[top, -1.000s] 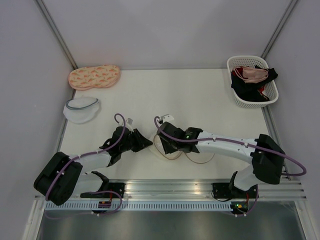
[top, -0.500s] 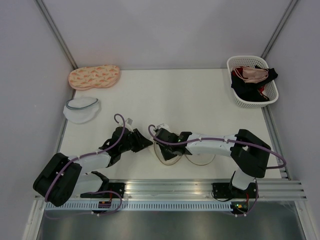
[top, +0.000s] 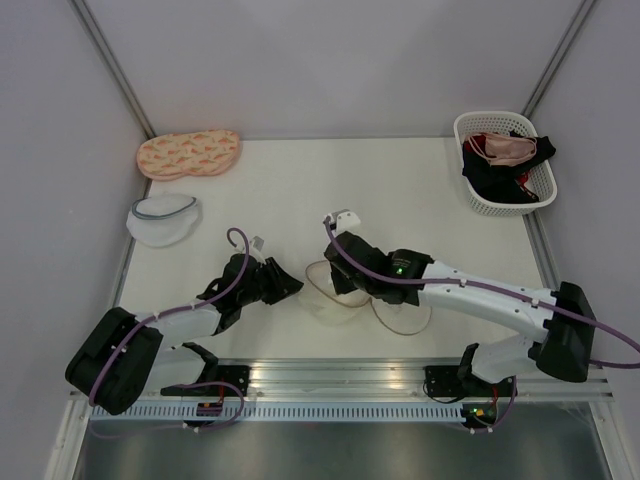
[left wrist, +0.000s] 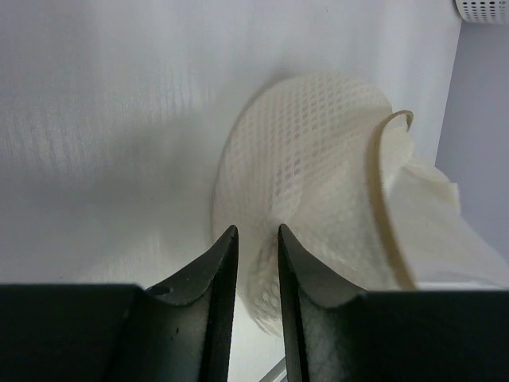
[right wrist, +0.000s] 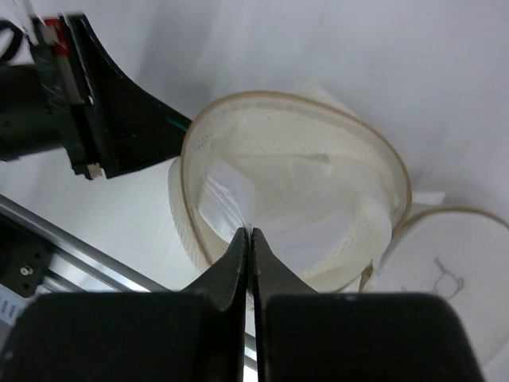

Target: Unzip the laundry bag and remove the bra

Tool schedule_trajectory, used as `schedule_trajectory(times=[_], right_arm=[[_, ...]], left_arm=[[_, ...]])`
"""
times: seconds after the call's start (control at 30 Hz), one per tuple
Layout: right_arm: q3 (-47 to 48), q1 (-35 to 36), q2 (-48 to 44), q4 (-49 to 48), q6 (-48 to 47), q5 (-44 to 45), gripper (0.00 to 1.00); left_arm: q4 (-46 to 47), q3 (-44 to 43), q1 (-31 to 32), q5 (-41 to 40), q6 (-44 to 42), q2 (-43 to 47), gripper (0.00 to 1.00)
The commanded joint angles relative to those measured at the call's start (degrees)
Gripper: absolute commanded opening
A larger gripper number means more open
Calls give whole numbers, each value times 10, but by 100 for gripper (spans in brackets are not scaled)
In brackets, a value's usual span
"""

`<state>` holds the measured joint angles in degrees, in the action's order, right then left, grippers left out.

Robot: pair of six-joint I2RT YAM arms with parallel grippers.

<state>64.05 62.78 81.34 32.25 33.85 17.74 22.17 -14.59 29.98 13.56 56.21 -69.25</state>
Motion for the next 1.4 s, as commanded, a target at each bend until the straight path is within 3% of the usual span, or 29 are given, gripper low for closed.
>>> schedule_trajectory(times=[0.0,0.23,0.6,0.7,0.77,0.83,0.9,1.0,1.07,1.13,1.27,1.37], right_arm=[[32,1,-48,28,10,71,0],[25,2,-114,-9,20,137,0],[-42,1,-260,-169,-6,145,1],[-54,1,-287,-213,-34,111,0],[-33,-2,-269,-197,-45,87,0],[31,-25,-209,-102,-48,29,0],[23,-28,-210,-140,-55,-30,0],[-1,-28,-233,-152,-43,-6,0],[33,-32,-199,-74,-37,35,0],[55,-33,-155,-9,-34,43,0],[33,-35,-138,-28,-24,15,0],[31,-36,-125,-48,-22,10,0]], left_arm=[[-4,3,-4,-12,-1,5,31],[-6,2,-4,-11,-2,5,31],[-6,2,-4,-9,0,9,31],[-5,0,-4,-8,0,10,30],[-4,0,-4,-6,0,10,30],[0,-1,-4,-4,2,10,30],[0,1,-4,-1,4,16,29],[-4,3,-5,9,16,40,27],[-12,1,-5,16,29,91,27],[-23,-9,-4,16,29,154,31],[-93,-73,3,24,-1,222,70],[-169,-126,18,23,-56,228,84]])
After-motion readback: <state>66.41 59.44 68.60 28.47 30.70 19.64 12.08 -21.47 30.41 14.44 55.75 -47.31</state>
